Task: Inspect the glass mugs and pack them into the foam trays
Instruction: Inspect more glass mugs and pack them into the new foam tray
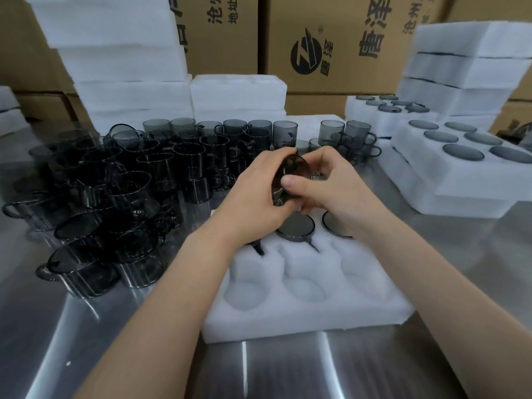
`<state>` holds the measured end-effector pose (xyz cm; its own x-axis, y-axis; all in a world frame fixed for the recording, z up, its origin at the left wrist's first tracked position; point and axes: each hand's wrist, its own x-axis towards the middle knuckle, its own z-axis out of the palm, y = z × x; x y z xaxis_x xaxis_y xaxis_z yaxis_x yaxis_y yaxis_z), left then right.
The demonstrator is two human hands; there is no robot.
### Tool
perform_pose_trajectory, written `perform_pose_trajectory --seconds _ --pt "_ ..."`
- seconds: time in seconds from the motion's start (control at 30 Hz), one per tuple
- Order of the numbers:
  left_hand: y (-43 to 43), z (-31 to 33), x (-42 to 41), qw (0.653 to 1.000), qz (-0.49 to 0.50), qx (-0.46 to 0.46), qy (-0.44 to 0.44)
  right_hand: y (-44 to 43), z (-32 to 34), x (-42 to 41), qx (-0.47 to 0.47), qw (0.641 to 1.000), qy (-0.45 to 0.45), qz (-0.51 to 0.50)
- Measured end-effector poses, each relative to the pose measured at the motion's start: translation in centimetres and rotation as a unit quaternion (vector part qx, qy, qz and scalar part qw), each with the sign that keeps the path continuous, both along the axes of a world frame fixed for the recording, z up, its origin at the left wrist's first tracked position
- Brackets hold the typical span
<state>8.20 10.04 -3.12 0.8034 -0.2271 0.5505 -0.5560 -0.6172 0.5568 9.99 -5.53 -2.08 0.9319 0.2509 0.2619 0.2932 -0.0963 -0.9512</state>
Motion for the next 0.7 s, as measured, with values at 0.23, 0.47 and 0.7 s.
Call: perform_pose_trajectory --seconds 0.23,0.47,0.7 --pt "-0.34 0.27 -0.44 0.999 -0.041 0.011 -0.023 -0.31 -0.02 0.39 0.07 0.997 0.011 -0.038" --pt "-0.1 0.53 -0.5 0.997 -0.025 -0.079 -0.004 -0.83 0.07 0.79 0.216 0.966 0.091 0.108" --pt "0.13 0.26 -0.19 0.987 -0.017 -0.155 0.043 -0.69 -0.39 0.84 0.184 0.97 0.052 0.149"
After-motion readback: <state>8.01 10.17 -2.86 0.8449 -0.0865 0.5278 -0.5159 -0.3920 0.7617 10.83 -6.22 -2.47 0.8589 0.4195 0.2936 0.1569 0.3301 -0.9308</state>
